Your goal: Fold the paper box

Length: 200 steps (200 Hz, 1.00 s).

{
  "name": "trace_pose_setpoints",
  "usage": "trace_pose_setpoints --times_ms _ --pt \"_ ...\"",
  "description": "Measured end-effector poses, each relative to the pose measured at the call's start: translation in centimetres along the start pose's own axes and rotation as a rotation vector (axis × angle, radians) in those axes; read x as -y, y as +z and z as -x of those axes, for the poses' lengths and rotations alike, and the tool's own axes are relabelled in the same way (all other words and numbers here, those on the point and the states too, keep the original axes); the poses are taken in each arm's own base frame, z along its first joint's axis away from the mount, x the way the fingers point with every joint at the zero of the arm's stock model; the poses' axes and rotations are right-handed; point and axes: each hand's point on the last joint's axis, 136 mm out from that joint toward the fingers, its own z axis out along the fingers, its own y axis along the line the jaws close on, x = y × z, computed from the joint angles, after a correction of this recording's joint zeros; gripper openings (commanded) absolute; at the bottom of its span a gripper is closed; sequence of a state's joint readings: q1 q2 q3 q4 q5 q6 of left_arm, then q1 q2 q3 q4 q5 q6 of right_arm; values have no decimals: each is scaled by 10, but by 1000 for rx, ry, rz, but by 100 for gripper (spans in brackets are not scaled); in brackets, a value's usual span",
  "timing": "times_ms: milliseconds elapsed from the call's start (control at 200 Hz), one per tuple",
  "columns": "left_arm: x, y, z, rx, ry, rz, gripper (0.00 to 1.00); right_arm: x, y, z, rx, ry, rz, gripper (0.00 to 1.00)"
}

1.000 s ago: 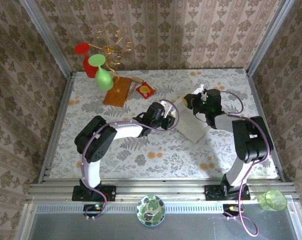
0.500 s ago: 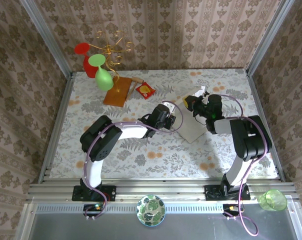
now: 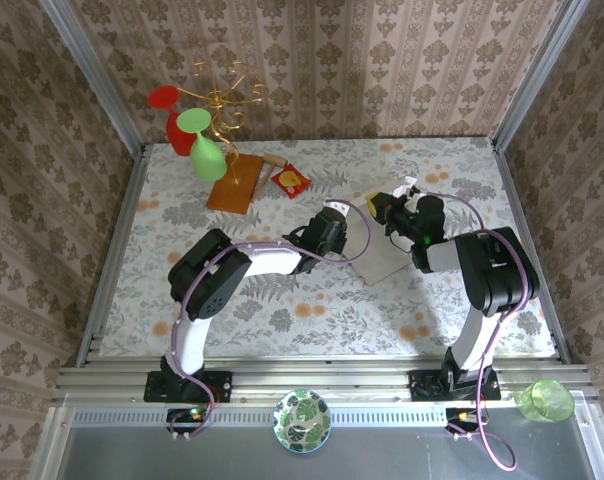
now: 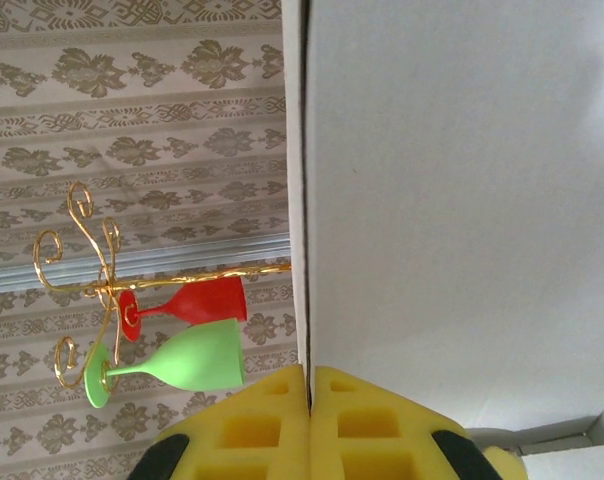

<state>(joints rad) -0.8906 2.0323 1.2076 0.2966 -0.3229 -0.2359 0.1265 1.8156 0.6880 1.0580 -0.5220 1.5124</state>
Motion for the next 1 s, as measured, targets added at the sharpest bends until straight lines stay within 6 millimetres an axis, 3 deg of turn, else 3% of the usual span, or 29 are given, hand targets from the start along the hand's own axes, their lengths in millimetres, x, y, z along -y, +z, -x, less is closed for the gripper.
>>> trace_pose_setpoints --times_ms 240,325,610,810,1000 --pt "-8 5 4 0 -16 60 0 1 0 1 13 7 13 2" --pt "-9 7 4 2 -17 73 0 1 0 2 19 14 14 7" --pt "-18 10 6 -3 -10 130 0 9 1 -3 32 52 -41 32" --pt "-22 10 7 1 17 144 0 12 -8 -7 37 61 -122 57" --pt "-30 12 12 12 45 156 0 3 -20 -6 50 53 -154 64"
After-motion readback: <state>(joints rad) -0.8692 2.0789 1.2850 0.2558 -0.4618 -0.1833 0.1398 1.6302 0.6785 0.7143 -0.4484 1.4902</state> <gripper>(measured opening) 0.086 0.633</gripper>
